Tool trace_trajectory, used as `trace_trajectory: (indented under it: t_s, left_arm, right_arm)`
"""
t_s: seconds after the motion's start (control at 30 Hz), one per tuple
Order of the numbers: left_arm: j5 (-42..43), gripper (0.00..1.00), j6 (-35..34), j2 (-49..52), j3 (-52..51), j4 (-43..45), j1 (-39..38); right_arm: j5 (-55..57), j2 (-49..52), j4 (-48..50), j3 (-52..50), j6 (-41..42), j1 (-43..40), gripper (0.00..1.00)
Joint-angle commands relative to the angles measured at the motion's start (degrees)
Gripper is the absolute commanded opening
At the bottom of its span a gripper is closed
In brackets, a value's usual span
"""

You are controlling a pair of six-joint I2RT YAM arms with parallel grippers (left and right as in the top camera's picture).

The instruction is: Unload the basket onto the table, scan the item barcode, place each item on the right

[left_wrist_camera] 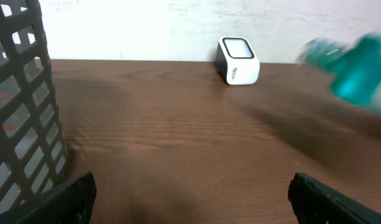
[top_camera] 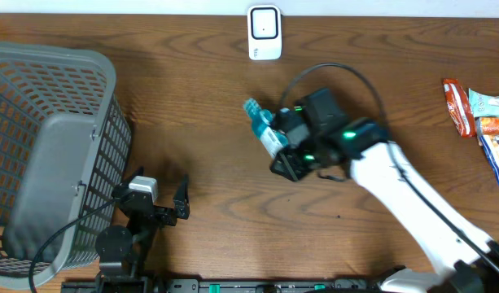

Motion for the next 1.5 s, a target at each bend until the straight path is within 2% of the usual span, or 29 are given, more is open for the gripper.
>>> trace_trajectory:
  t_s: [0.0, 0.1, 0.23, 0.3, 0.4, 0.83, 0.93, 1.07, 1.13, 1.27, 1.47]
  left_arm:
    - [0.33, 0.98, 0.33, -0.11, -1.05, -1.18, 0.24]
    - [0.31, 0.98, 0.33, -0.11, -1.05, -1.2, 0.24]
    - [0.33, 0.98, 0.33, -0.11, -1.05, -1.2, 0.24]
    - [0.31, 0.98, 0.33, -0.11, -1.05, -1.2, 0.24]
    - [0.33, 0.98, 0.33, -0.11, -1.05, -1.2, 0.26]
    - [0.33, 0.98, 0.33, -0.11, -1.05, -1.18, 0.24]
    - [0.31, 0.98, 0.33, -0.11, -1.05, -1.18, 0.24]
    - [0.31, 0.98, 0.33, -0.11, -1.05, -1.2, 0.24]
    - [0.33, 0.98, 0.33, -0.11, -1.05, -1.2, 0.24]
    - [0.31, 0.98, 0.33, -0.11, -1.05, -1.2, 0.24]
    - [0.31, 0.98, 0.33, -0.11, -1.05, -1.2, 0.24]
  right_arm:
    - [-20.37, -3.5, -5.64, 0.79, -14.01, -4.28, 0.01]
    - [-26.12, -4.59, -13.33, 0.79, -19.1, -7.08, 0.01]
    - [-32.57, -4.96, -25.31, 0.79, -33.53, -8.2, 0.01]
    - [-33.51, -5.16, -30.42, 0.79, -40.48, -8.17, 0.01]
    - [-33.44, -5.49, -35.08, 0.79, -46.27, -8.15, 0.01]
    - [-33.62, -5.55, -35.41, 0.79, -47.21, -8.15, 0.01]
    - [-33.44, -5.55, -31.63, 0.79, -47.15, -8.11, 0.01]
    - [-30.27, -5.42, -20.26, 0.76, -45.81, -7.61, 0.01]
    - [-25.27, -5.14, -12.5, 0.76, -40.3, -7.13, 0.01]
    - [-9.53, -3.48, 3.72, 0.74, -22.93, -5.22, 0.01]
    - [4.48, 0.44, 17.14, 0.74, -24.09, -2.05, 0.01]
